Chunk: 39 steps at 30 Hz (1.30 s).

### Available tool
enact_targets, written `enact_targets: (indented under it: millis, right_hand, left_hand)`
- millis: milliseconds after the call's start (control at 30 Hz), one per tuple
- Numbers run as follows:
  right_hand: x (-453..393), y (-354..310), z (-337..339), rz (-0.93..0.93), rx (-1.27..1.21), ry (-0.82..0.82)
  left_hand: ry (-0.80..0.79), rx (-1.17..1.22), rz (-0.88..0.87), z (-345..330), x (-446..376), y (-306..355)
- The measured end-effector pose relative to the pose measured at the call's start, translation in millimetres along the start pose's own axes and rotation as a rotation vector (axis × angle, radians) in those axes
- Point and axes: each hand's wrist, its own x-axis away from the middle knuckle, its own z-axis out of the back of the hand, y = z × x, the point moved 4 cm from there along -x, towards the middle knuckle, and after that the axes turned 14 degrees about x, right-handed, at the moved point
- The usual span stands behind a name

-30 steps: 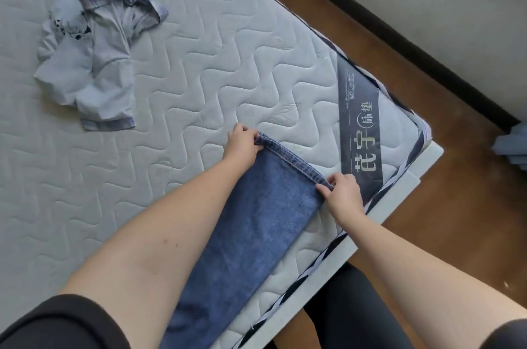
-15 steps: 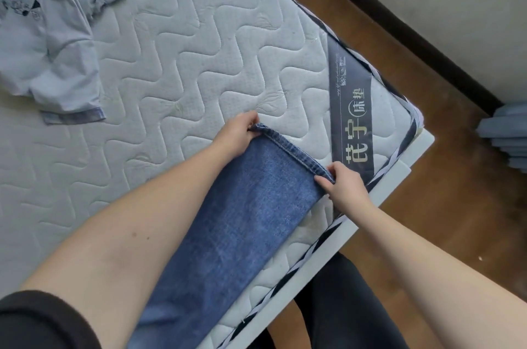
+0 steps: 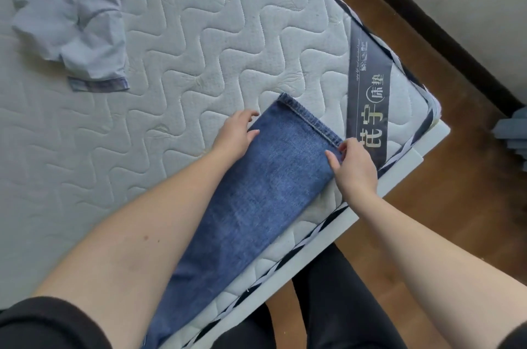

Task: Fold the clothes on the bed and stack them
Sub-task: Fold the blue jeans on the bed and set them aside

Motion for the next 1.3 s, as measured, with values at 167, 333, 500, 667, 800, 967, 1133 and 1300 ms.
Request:
enact_targets:
  millis: [167,333,500,667,800,967,1133,1300]
  right_hand:
    - [45.6,-55.2,-26.1,0.253,0.028,-0.129]
    - [98.4,-106.8,-69.7,0.457,0.089,-0.241]
    - [148.7,-151.4,-120.3,0.612,0.17,-0.32]
    - [202.2,-197.6,-165.6,0.772,0.248,-0.351]
    - [243.0,-234.4,-200.0,0.866,0.35,-0.334]
    - [281.8,-276.5,-234.3,0.968,0.391,-0.3]
    - [295.0,-314.9,-254.7,1.104,0.483,-0.169]
    - [291.8,-331.6,-258.5,1.148,0.539,-0.08]
  left_hand:
    - [0.052,0.027,0.105,20.7,79.6,-60.8]
    - [0.153,0.047,0.215,44.0,157.7,-143.5]
    - [0.263,-0.042,0.331,59.9,227.2,-227.7]
    - [0.37,-0.153,0.424,71.9,293.2,-297.2]
    - [0.445,-0.23,0.433,82.7,333.5,-335.6]
    - [0.546,0.015,0.474,96.7,355.1,-372.1]
    - [0.523,0.268,0.505,98.9,359.1,-396.3]
    - [0.525,0.111,0.475,103.9,361.4,-402.2]
